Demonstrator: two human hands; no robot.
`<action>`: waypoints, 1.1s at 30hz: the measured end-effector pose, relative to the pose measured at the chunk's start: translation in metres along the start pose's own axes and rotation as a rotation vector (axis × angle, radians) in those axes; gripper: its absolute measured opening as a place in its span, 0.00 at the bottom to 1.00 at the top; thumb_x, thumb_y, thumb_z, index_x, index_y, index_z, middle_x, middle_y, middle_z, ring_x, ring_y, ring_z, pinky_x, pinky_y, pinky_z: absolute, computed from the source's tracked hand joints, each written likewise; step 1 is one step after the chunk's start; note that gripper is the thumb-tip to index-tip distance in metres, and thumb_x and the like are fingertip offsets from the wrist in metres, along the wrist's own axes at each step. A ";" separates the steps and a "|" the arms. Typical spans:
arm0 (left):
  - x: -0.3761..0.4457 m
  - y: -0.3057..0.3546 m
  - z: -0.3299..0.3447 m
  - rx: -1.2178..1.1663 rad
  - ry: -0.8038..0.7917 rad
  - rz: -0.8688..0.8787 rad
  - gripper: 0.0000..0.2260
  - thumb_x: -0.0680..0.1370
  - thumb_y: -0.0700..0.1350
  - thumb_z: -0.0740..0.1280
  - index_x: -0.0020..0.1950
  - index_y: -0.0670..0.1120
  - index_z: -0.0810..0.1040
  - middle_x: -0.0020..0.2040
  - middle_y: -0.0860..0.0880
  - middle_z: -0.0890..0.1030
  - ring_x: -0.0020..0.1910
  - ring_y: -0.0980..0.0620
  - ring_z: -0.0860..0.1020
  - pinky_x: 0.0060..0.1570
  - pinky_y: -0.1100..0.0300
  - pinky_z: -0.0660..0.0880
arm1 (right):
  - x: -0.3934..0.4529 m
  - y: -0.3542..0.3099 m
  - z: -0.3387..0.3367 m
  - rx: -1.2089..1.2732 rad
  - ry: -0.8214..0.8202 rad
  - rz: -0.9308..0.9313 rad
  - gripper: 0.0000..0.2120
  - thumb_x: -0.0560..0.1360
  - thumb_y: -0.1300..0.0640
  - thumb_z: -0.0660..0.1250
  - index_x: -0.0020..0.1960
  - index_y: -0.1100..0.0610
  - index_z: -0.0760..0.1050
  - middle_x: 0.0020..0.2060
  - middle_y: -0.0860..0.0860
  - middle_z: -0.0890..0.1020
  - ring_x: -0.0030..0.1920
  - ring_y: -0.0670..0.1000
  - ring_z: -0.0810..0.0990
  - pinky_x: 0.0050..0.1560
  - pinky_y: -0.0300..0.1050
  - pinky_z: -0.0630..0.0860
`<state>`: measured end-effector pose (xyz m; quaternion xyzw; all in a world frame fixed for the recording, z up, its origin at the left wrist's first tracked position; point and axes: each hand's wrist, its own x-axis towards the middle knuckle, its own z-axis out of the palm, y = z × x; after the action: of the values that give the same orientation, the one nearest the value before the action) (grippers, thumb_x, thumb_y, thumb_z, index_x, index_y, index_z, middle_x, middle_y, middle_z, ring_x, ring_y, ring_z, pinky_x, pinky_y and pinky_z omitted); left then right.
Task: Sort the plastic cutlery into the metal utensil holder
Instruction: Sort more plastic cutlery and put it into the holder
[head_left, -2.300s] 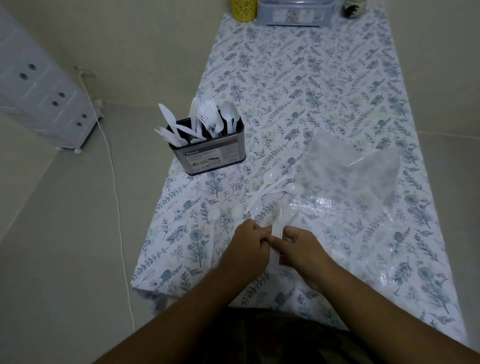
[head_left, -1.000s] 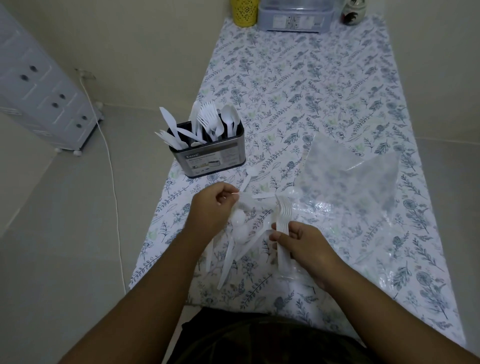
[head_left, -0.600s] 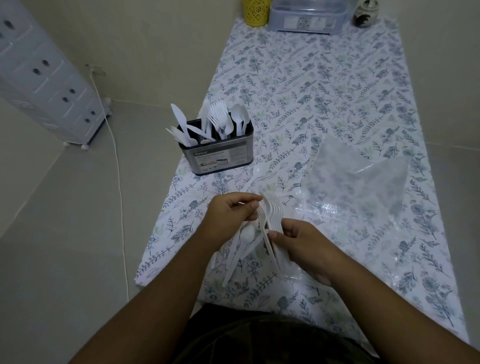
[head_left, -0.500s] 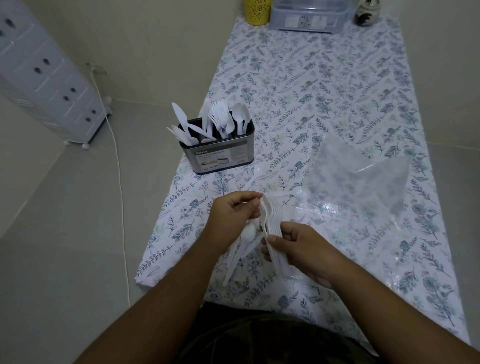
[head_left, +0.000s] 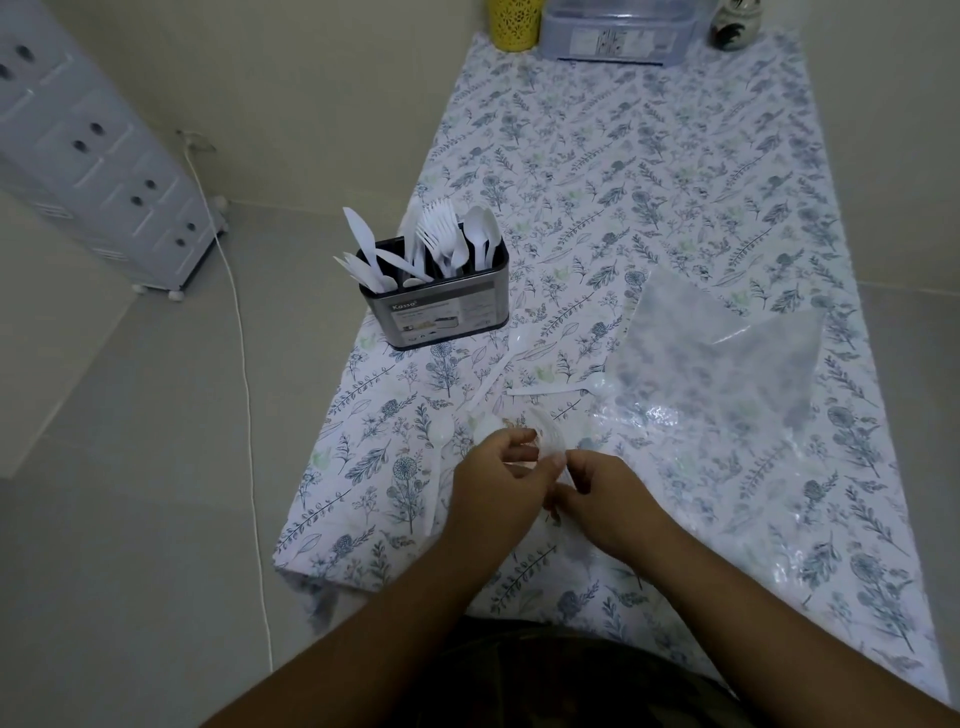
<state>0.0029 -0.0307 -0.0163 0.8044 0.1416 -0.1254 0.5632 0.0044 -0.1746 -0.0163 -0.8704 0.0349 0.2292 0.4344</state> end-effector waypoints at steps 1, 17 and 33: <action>-0.001 0.001 0.001 0.015 0.002 0.008 0.19 0.74 0.49 0.76 0.63 0.48 0.79 0.50 0.57 0.82 0.42 0.64 0.81 0.35 0.75 0.75 | 0.001 0.001 0.001 -0.066 0.009 -0.022 0.08 0.78 0.58 0.69 0.40 0.54 0.76 0.29 0.45 0.71 0.29 0.43 0.68 0.32 0.35 0.63; 0.004 -0.009 0.001 -0.003 -0.042 0.261 0.11 0.78 0.39 0.71 0.60 0.45 0.80 0.54 0.52 0.83 0.52 0.62 0.82 0.50 0.66 0.80 | 0.000 0.016 0.001 0.058 0.093 -0.113 0.09 0.83 0.54 0.64 0.54 0.43 0.82 0.43 0.43 0.84 0.44 0.40 0.81 0.44 0.31 0.74; 0.025 0.025 -0.031 0.038 0.096 0.443 0.15 0.78 0.37 0.70 0.64 0.47 0.81 0.55 0.54 0.84 0.52 0.66 0.81 0.53 0.70 0.77 | 0.033 -0.033 -0.015 0.088 0.235 -0.293 0.10 0.78 0.60 0.71 0.55 0.49 0.85 0.43 0.37 0.83 0.45 0.27 0.79 0.46 0.22 0.70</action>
<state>0.0372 -0.0081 0.0069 0.8314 -0.0145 0.0370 0.5543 0.0482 -0.1611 0.0017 -0.8672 -0.0318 0.0583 0.4935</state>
